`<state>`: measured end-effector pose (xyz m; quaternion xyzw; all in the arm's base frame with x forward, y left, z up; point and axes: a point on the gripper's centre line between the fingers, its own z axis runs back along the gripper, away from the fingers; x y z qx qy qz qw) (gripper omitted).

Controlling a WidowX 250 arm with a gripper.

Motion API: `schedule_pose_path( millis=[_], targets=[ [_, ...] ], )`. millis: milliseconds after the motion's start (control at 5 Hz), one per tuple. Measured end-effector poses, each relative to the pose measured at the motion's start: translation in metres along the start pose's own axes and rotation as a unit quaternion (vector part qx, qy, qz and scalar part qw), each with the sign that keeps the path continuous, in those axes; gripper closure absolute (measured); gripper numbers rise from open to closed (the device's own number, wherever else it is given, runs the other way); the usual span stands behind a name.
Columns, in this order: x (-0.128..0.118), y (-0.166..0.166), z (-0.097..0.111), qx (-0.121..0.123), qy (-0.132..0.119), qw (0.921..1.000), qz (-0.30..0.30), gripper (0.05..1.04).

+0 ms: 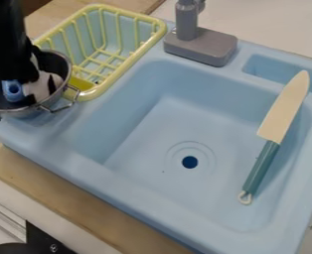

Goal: Moved the silver pot to the lower right side of the sink

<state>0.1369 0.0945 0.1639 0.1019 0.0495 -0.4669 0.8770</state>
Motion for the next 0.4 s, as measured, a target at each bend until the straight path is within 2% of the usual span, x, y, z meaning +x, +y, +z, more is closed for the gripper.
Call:
schedule_pose_path(
  millis=[200,400],
  targets=[
    [0.014,-0.001,0.006,0.002,-0.011,0.9995,-0.03,0.087],
    [0.027,-0.002,0.01,0.013,0.0,0.9992,-0.038,0.087]
  ],
)
